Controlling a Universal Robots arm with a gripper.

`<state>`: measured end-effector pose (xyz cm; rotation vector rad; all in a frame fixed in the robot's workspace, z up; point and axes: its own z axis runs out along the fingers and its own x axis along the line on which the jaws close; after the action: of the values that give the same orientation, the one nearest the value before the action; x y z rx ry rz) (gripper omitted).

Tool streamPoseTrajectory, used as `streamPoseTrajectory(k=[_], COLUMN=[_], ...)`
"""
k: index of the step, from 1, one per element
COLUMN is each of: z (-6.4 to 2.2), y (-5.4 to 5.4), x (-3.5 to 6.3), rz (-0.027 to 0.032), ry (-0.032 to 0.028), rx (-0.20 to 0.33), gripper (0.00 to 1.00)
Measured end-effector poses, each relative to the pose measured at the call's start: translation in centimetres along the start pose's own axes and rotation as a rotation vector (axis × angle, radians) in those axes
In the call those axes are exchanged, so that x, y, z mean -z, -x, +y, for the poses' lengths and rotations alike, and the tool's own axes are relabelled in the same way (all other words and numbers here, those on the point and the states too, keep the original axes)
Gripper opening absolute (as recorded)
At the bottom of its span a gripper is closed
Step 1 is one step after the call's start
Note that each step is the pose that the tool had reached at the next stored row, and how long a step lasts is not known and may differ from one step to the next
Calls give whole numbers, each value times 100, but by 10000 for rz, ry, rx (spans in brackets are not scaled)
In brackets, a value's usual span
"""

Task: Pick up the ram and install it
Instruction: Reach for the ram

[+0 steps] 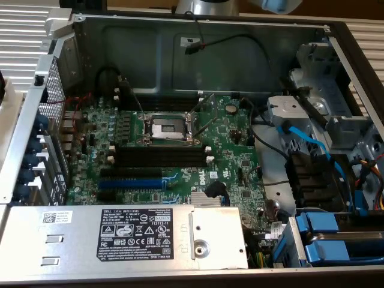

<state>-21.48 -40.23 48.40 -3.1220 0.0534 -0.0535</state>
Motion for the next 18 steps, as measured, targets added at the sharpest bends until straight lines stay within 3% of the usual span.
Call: streamPoseTrajectory(k=[7, 18], z=[-54, -47], y=[234, 715], x=[31, 59], rz=[0, 6], ry=[0, 0], rx=[-1, 0], gripper=[99, 99])
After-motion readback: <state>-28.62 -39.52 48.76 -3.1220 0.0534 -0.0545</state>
